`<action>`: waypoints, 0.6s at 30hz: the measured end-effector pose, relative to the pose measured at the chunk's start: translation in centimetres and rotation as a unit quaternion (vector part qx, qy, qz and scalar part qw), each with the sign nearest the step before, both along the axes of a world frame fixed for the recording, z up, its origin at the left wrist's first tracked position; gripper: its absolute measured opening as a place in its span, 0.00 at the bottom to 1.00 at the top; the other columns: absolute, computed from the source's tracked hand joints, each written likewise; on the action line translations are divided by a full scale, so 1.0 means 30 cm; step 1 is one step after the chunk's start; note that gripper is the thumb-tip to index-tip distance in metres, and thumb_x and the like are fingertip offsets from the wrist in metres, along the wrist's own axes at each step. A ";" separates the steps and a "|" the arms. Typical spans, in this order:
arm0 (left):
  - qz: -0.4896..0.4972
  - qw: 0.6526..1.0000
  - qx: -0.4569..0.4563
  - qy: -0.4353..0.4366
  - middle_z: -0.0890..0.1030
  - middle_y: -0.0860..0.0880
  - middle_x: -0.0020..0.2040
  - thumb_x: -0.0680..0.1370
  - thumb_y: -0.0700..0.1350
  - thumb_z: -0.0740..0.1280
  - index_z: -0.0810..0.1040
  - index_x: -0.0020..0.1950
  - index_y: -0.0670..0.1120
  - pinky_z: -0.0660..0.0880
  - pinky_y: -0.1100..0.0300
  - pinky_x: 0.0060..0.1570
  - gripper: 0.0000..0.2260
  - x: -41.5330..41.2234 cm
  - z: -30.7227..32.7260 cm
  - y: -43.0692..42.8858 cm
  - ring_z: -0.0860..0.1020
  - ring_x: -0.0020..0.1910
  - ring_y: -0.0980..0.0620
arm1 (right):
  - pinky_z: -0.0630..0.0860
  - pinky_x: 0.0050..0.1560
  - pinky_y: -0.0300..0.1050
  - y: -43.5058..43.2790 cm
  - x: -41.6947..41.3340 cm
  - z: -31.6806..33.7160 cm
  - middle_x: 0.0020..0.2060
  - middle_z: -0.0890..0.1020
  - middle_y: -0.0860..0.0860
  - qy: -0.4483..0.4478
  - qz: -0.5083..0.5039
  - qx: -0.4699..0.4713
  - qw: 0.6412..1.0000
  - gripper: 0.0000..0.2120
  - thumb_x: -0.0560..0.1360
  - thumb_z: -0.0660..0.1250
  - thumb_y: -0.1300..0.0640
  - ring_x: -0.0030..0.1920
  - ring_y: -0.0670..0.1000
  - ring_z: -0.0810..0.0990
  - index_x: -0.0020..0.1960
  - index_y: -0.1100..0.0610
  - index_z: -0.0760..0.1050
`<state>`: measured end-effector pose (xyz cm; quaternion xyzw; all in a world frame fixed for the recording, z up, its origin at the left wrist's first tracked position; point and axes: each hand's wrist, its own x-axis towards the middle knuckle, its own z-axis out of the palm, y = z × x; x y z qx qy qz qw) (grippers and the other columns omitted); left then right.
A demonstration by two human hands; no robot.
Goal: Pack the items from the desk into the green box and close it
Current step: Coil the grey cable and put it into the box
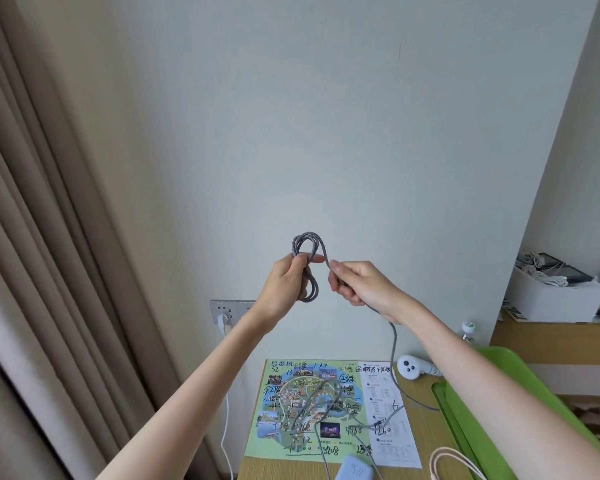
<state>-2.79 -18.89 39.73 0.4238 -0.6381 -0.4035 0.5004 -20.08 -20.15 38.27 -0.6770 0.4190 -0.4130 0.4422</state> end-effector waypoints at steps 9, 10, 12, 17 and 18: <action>0.012 1.000 -0.023 -0.011 0.74 0.58 0.24 0.83 0.45 0.52 0.77 0.44 0.46 0.65 0.66 0.28 0.15 -0.046 0.000 -0.001 0.69 0.24 0.61 | 0.60 0.24 0.38 0.038 0.059 0.015 0.25 0.72 0.52 0.021 0.015 0.018 1.000 0.25 0.81 0.55 0.41 0.23 0.48 0.66 0.34 0.56 0.73; 0.030 0.999 -0.029 -0.023 0.74 0.57 0.27 0.83 0.46 0.52 0.77 0.43 0.48 0.65 0.64 0.30 0.16 -0.044 -0.004 -0.006 0.70 0.26 0.61 | 0.61 0.24 0.38 0.041 0.057 0.016 0.25 0.72 0.52 0.038 0.019 0.022 0.999 0.26 0.81 0.55 0.40 0.23 0.48 0.66 0.34 0.56 0.74; 0.059 0.997 -0.028 -0.028 0.73 0.55 0.32 0.83 0.47 0.52 0.75 0.42 0.49 0.65 0.61 0.32 0.15 -0.035 -0.008 -0.017 0.70 0.29 0.57 | 0.61 0.26 0.39 0.044 0.049 0.014 0.25 0.72 0.51 0.064 0.034 0.027 0.997 0.27 0.81 0.55 0.40 0.23 0.48 0.66 0.35 0.58 0.76; 0.036 0.993 0.048 0.102 0.77 0.50 0.35 0.82 0.45 0.51 0.73 0.42 0.46 0.72 0.59 0.42 0.14 -0.002 0.035 -0.033 0.75 0.36 0.52 | 0.58 0.28 0.39 0.043 0.032 -0.008 0.23 0.67 0.45 0.089 0.020 0.019 0.996 0.22 0.81 0.58 0.44 0.24 0.45 0.61 0.36 0.57 0.75; 0.012 0.984 0.073 0.164 0.77 0.50 0.35 0.83 0.44 0.51 0.72 0.41 0.45 0.75 0.57 0.45 0.15 0.003 0.047 -0.035 0.77 0.38 0.51 | 0.57 0.28 0.38 0.042 0.031 -0.009 0.23 0.66 0.44 0.089 0.009 0.013 0.996 0.21 0.81 0.59 0.44 0.24 0.44 0.61 0.35 0.56 0.74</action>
